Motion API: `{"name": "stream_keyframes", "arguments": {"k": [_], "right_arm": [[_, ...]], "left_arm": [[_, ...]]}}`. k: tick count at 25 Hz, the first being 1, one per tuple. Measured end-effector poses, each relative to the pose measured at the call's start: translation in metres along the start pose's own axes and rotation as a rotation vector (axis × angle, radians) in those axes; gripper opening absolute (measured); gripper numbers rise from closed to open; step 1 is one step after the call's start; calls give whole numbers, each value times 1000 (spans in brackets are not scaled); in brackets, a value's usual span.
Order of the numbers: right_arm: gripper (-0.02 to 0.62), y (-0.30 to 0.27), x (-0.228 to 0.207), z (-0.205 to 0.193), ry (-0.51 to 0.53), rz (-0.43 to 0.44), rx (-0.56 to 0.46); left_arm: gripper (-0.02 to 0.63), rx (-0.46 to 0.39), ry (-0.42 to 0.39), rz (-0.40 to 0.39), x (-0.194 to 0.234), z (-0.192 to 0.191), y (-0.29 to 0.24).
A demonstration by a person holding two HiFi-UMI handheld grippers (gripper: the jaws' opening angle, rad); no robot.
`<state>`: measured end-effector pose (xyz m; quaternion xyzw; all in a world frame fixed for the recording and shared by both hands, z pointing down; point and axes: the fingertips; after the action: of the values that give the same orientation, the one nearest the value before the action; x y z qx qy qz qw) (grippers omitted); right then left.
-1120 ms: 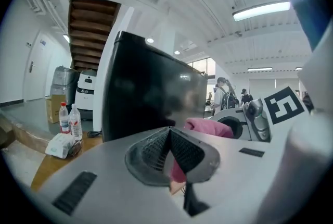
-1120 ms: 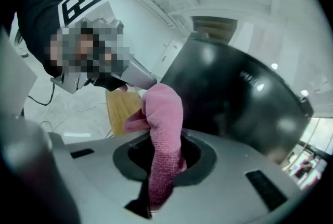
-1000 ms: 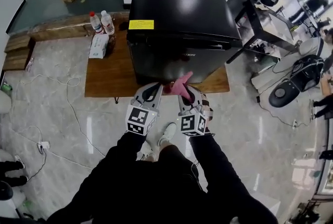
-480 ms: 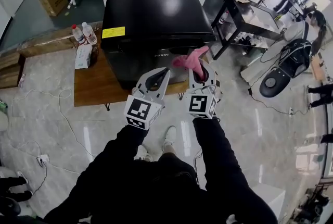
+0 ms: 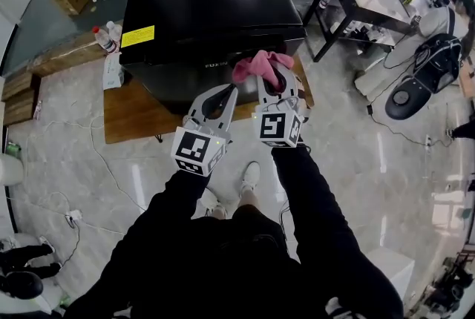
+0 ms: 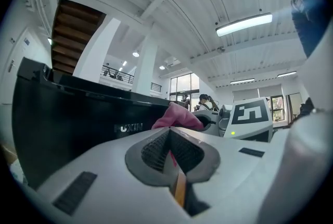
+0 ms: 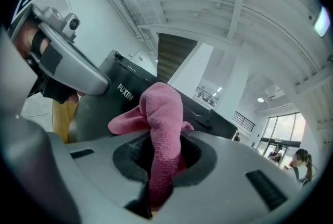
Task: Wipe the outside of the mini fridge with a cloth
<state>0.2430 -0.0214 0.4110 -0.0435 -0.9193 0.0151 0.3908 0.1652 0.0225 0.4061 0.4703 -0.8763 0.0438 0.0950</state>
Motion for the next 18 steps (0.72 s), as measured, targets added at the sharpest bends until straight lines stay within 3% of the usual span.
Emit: {"name": "stream_keyframes", "arguments": {"k": [6,18], "right_arm": [[61,-3,12,-24,-6,10,-20],[61,-21,91,-134,-76,163,108]], "left_arm": [[6,20,18,24,12,-36,-19],[6,135,97,69,36,-138,-50]]}}
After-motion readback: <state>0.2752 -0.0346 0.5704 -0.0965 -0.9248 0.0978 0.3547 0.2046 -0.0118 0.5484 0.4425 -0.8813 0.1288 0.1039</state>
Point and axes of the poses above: the fingertips, and each gripper's own axes: y backward along the fingers, x to its left, z out of its top, and after that the axes turned 8 degrees about y, right-handed
